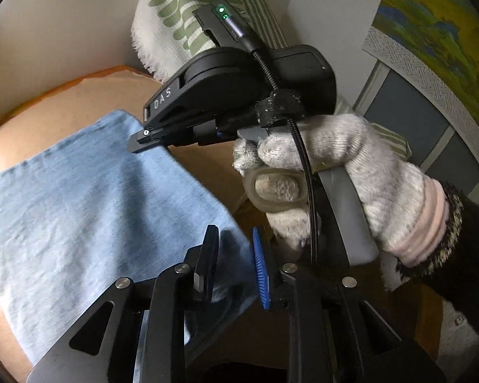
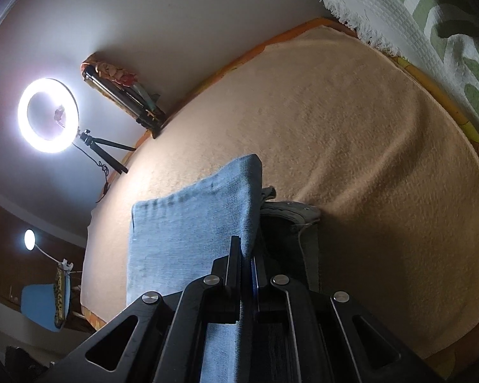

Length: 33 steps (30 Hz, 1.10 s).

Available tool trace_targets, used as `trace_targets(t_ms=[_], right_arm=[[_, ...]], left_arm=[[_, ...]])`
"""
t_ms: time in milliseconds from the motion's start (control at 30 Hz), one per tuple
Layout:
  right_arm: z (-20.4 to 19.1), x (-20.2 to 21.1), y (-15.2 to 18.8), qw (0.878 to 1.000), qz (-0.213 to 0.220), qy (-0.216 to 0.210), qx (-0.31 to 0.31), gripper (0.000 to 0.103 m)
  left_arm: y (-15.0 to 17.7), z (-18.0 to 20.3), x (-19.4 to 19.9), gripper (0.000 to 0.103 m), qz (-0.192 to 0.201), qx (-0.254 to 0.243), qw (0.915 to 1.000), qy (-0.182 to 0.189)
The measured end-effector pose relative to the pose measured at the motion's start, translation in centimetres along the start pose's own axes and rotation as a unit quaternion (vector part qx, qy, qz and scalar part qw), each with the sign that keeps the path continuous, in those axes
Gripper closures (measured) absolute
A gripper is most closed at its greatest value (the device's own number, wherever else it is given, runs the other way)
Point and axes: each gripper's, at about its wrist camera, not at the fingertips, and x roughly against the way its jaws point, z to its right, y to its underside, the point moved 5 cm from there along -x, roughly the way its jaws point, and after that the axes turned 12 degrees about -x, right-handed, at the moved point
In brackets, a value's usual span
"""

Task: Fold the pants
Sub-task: 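Open both grippers and release the folded jeans, then grasp the folded jeans edge with the left gripper while the right gripper grasps the other edge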

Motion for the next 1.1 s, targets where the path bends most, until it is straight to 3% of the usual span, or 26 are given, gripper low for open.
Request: trace_targets(t_ms=[200,300,400,467,500,567,600,633,733,1100], right_arm=[[-0.1,0.3,0.0,0.999,0.013,0.037,0.027,0.1],[0.3,1.1,-0.2,0.997,0.029,0.061,0.038,0.1],[0.3,2.4,-0.5,0.994,0.049,0.078,0.051,0.094],[0.2,2.9,-0.6,0.995,0.045,0.067,0.052,0.082],[0.0,3.1,-0.6,0.996,0.044,0.057,0.051,0.066],[-0.3,3.6,-0.5,0.996,0.047,0.046,0.06,0.058],[-0.6,3.6,-0.4,0.996,0.047,0.046,0.067,0.054],[-0.7,3.5,-0.3,0.995,0.044,0.044,0.073,0.044],[-0.9,3.3,0.0,0.994,0.043,0.044,0.088,0.025],[2.1,0.7,-0.2,0.999,-0.01,-0.011,0.044,0.022]], left_arm=[[1.2,-1.7,3.3,0.078,0.006,0.022,0.9997,-0.002],[2.1,-3.4,5.3,0.076,0.016,0.032,0.9991,-0.021],[2.7,-5.6,7.0,0.067,0.027,0.049,0.9972,-0.05],[2.9,-7.3,7.8,0.066,0.033,0.068,0.9951,-0.064],[3.2,-8.2,8.2,0.066,0.035,0.076,0.9939,-0.072],[3.7,-10.1,8.8,0.065,0.039,0.099,0.9909,-0.082],[4.0,-10.8,8.9,0.059,0.041,0.111,0.9894,-0.084],[4.2,-11.5,9.0,0.054,0.043,0.122,0.9879,-0.086],[5.0,-13.8,8.9,0.046,0.04,0.158,0.9832,-0.081],[8.3,-19.0,7.0,0.044,0.012,0.253,0.9636,-0.086]])
